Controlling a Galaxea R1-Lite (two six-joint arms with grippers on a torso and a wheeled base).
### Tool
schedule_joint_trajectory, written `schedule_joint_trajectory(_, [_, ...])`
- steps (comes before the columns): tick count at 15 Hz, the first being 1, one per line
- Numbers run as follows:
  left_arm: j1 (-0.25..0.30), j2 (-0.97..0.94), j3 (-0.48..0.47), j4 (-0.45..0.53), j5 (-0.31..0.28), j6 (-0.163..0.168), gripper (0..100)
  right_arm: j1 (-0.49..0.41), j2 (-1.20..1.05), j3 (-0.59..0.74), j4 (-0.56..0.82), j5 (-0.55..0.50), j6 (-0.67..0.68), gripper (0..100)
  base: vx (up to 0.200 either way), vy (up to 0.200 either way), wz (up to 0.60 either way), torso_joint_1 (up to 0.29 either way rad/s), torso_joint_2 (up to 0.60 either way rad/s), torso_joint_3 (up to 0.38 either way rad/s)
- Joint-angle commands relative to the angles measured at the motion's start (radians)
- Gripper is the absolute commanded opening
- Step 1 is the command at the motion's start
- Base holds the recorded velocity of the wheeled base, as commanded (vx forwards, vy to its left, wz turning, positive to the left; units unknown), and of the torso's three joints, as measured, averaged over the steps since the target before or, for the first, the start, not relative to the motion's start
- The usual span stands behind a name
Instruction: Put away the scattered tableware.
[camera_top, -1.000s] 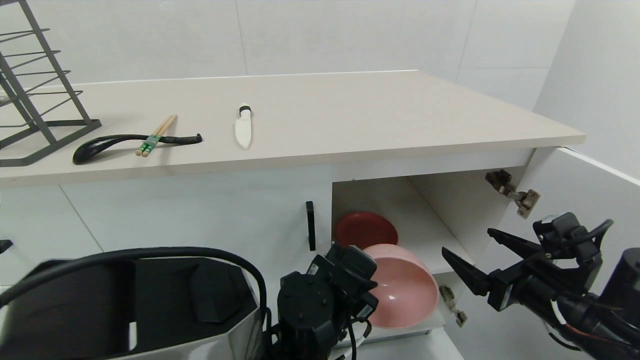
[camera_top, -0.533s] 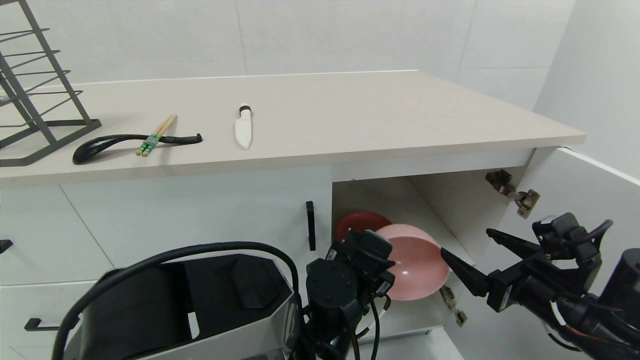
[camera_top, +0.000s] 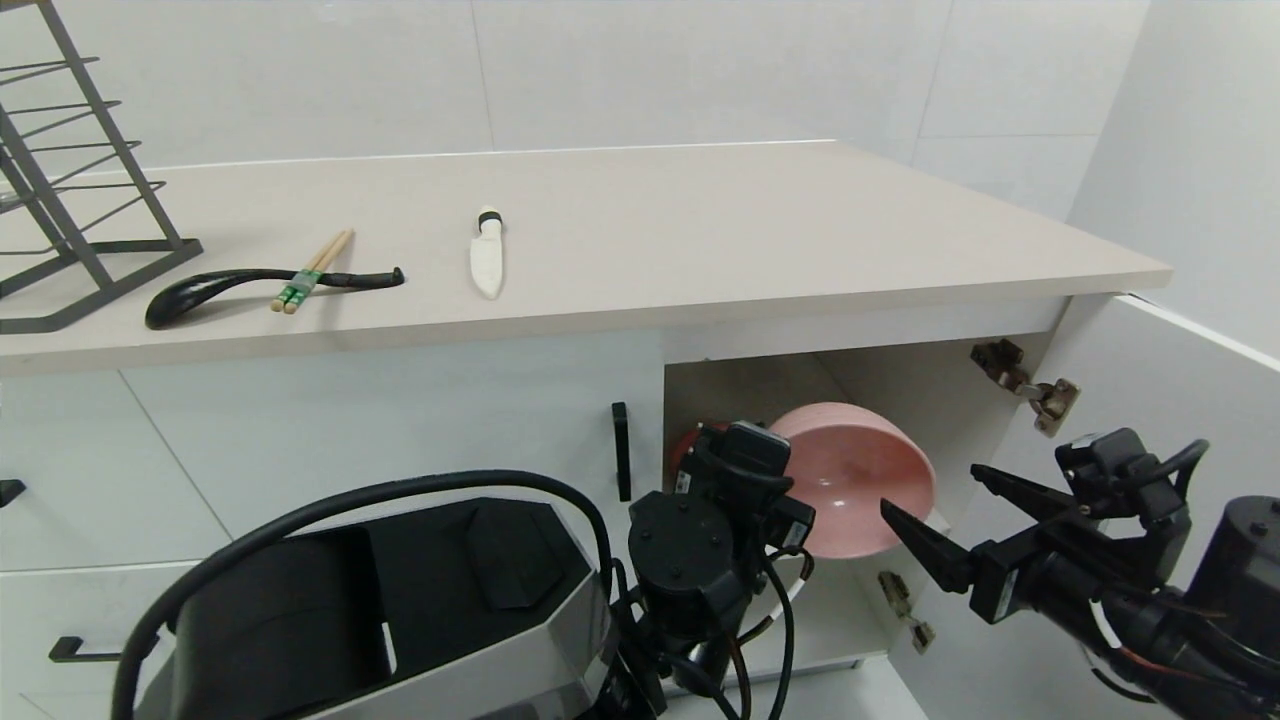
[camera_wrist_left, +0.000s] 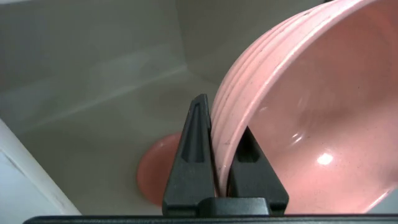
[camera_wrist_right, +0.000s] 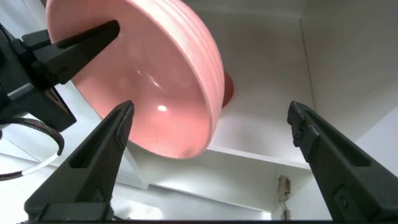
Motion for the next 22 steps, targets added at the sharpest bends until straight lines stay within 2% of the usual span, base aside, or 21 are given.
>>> schedule_joint_trajectory(1, [-0.003,-0.008,-0.010,-0.001,0.001,-0.012,0,-0.004,0.007,-0.013,-0.001,0.000,0.014,100,0.000,0.000,0.00,0.000,0.00,0.000])
schedule_joint_trajectory(3, [-0.016,-0.008,-0.010,-0.001,-0.001,-0.033,0,-0.029,0.007,-0.024,-0.001,0.000,0.014,100,0.000,0.000,0.00,0.000,0.00,0.000])
schedule_joint_trajectory(7, [-0.030,-0.010,-0.014,-0.001,-0.002,-0.042,0,-0.061,0.008,-0.027,-0.001,0.000,0.020,100,0.000,0.000,0.00,0.000,0.00,0.000])
schedule_joint_trajectory(9, [-0.032,-0.019,-0.014,-0.001,-0.004,-0.059,0,-0.067,0.008,-0.029,-0.001,0.000,0.020,100,0.000,0.000,0.00,0.000,0.00,0.000])
schedule_joint_trajectory(13, [-0.042,-0.036,-0.017,-0.001,-0.004,-0.061,0,-0.052,0.002,-0.023,-0.001,0.002,0.021,100,0.000,0.000,0.00,0.000,0.00,0.000])
schedule_joint_trajectory(14, [-0.049,-0.036,-0.022,-0.001,-0.004,-0.061,0,-0.038,-0.007,-0.021,-0.001,0.002,0.020,0,0.000,0.000,0.00,0.000,0.00,0.000])
schedule_joint_trajectory(17, [-0.061,-0.034,-0.022,-0.001,-0.004,-0.062,0,-0.018,-0.016,-0.029,-0.001,0.000,0.021,0,0.000,0.000,0.00,0.000,0.00,0.000])
schedule_joint_trajectory(19, [-0.064,-0.036,-0.017,-0.001,-0.004,-0.081,0,-0.003,-0.015,-0.027,-0.001,0.000,0.020,0,0.000,0.000,0.00,0.000,0.00,0.000])
schedule_joint_trajectory(20, [-0.064,-0.036,-0.007,-0.001,-0.004,-0.078,100,-0.003,-0.015,-0.029,-0.001,0.000,0.021,0,0.000,0.000,0.00,0.000,0.00,0.000])
schedule_joint_trajectory(22, [-0.072,-0.036,0.009,-0.001,-0.005,-0.070,100,-0.003,-0.015,-0.029,-0.001,0.000,0.021,0,0.000,0.000,0.00,0.000,0.00,0.000])
